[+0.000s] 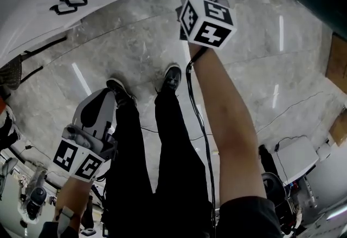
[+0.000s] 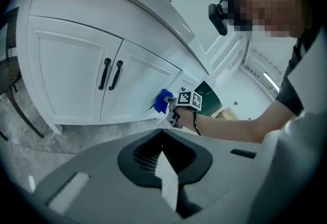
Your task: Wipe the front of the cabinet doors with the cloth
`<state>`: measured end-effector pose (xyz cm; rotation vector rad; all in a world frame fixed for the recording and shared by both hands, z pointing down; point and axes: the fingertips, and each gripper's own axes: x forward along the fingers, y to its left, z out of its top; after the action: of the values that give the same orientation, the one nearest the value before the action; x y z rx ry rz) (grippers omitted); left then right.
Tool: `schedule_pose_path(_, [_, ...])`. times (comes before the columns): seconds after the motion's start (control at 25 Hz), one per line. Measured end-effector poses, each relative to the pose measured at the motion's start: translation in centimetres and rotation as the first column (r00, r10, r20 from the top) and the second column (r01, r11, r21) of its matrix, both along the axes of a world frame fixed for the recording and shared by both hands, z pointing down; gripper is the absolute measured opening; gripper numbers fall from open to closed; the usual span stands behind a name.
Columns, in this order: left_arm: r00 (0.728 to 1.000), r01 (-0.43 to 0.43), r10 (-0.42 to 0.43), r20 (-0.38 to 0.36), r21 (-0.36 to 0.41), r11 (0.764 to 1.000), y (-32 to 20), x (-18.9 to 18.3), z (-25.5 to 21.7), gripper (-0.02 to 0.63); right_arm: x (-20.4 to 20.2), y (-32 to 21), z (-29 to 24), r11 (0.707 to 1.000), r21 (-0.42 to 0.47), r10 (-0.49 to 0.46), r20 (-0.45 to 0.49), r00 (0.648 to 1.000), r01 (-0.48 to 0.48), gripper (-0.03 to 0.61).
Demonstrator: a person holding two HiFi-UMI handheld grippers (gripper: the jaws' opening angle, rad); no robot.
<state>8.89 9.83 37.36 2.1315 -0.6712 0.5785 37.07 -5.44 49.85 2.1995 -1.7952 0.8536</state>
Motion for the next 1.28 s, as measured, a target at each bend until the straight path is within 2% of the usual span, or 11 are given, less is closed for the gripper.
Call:
schedule_pose_path(0.16, [1.000, -0.015, 0.014, -0.008, -0.009, 1.000, 0.5, -0.5, 0.0, 0.000, 0.8, 1.4, -0.4, 0.997, 0.007, 0.071, 0.022, 0.997, -0.071, 0.069])
schedule_pose_path(0.32, [1.000, -0.011, 0.011, -0.017, -0.002, 1.000, 0.6, -2.3, -0.7, 0.000, -3.1, 2.5, 0.6, 0.999, -0.016, 0.044, 0.043, 0.998, -0.044, 0.069])
schedule_pose_path(0.4, [1.000, -0.001, 0.001, -0.019, 0.006, 1.000, 0.4, -3.7, -1.0, 0.000, -6.7, 2.4, 1.6, 0.999, -0.035, -0.009, 0.058, 0.998, 0.011, 0.069])
schedule_pose_path(0.48, [1.000, 0.015, -0.015, -0.012, 0.017, 1.000, 0.0, -5.6, -1.0, 0.000, -11.5, 1.6, 3.1, 0.992, -0.059, -0.109, 0.046, 0.993, 0.112, 0.069])
schedule_pose_path(0.6, [0.999, 0.050, -0.050, 0.015, 0.021, 0.999, -0.7, -9.3, -0.3, 0.000, -19.4, 0.0, 5.3, 0.956, -0.091, -0.277, 0.019, 0.961, 0.278, 0.069])
schedule_pose_path(0.72, [0.996, 0.084, -0.085, 0.040, 0.019, 0.996, -1.1, -12.7, 0.3, 0.000, -25.3, -1.8, 6.0, 0.935, -0.072, -0.345, 0.051, 0.937, 0.348, 0.069])
schedule_pose_path(0.8, [0.994, 0.095, -0.095, 0.053, 0.015, 0.995, -1.1, -14.3, 0.8, 0.000, -27.6, -2.8, 6.4, 0.931, -0.064, -0.355, 0.067, 0.933, 0.359, 0.069])
schedule_pose_path(0.92, [0.993, 0.101, -0.102, 0.056, 0.013, 0.995, -1.1, -15.2, 1.2, 0.000, -28.2, -3.8, 6.9, 0.932, -0.067, -0.351, 0.067, 0.934, 0.355, 0.069])
schedule_pose_path(1.04, [0.993, 0.105, -0.105, 0.049, 0.010, 0.994, -1.1, -14.9, 1.3, 0.000, -26.9, -4.4, 6.8, 0.932, -0.070, -0.353, 0.041, 0.935, 0.355, 0.069])
schedule_pose_path(1.16, [0.994, 0.104, -0.104, 0.037, -0.001, 0.995, -0.9, -13.5, 1.3, 0.000, -24.3, -4.6, 6.5, 0.935, -0.073, -0.345, 0.027, 0.938, 0.347, 0.069])
schedule_pose_path(1.28, [0.996, 0.085, -0.085, 0.026, -0.008, 0.996, -0.6, -11.1, 1.3, 0.000, -19.7, -4.5, 6.3, 0.953, -0.074, -0.295, 0.015, 0.955, 0.295, 0.069])
